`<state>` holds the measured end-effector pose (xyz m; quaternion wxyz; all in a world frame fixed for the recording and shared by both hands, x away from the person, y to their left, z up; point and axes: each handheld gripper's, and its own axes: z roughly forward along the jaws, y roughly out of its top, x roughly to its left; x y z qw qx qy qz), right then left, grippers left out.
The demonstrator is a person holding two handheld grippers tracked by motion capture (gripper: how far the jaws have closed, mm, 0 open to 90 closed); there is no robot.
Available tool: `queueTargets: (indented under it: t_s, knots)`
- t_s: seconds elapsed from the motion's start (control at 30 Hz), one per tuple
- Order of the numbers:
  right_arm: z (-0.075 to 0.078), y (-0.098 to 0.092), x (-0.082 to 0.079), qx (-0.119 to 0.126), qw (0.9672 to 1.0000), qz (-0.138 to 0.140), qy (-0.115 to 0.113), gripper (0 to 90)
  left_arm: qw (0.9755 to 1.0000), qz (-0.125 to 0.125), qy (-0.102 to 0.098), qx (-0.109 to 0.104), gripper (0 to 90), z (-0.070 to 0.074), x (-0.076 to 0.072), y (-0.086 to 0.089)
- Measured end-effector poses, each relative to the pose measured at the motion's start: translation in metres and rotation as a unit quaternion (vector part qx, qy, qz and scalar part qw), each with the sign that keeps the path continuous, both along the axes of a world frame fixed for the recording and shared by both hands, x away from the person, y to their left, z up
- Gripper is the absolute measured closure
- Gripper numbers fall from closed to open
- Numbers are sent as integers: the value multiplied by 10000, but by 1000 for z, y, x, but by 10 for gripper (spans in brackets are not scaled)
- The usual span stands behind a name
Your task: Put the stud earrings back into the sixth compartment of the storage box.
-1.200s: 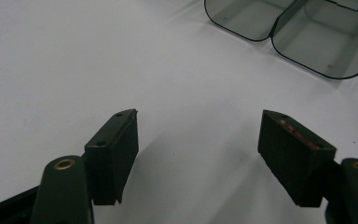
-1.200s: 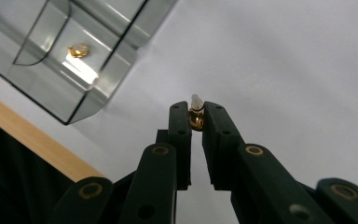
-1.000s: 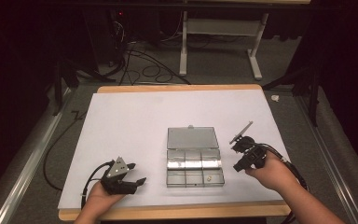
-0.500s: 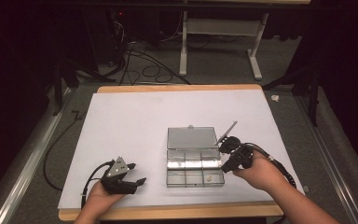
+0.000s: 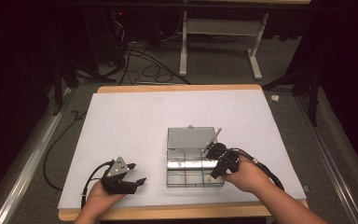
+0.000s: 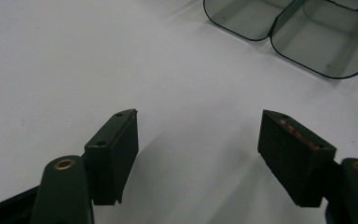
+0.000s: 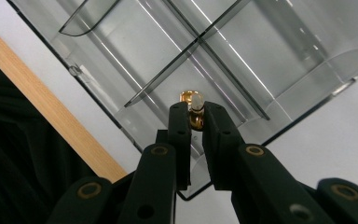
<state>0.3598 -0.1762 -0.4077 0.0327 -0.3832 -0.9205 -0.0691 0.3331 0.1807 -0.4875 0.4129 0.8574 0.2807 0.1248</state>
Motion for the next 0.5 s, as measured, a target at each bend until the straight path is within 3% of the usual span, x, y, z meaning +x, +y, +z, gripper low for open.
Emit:
queueTargets:
  t_s: [0.5]
  knots:
    - [-21,-1,0,-74,9998,-49,204,826,10000,-16,-1,10,294,0,0,0]
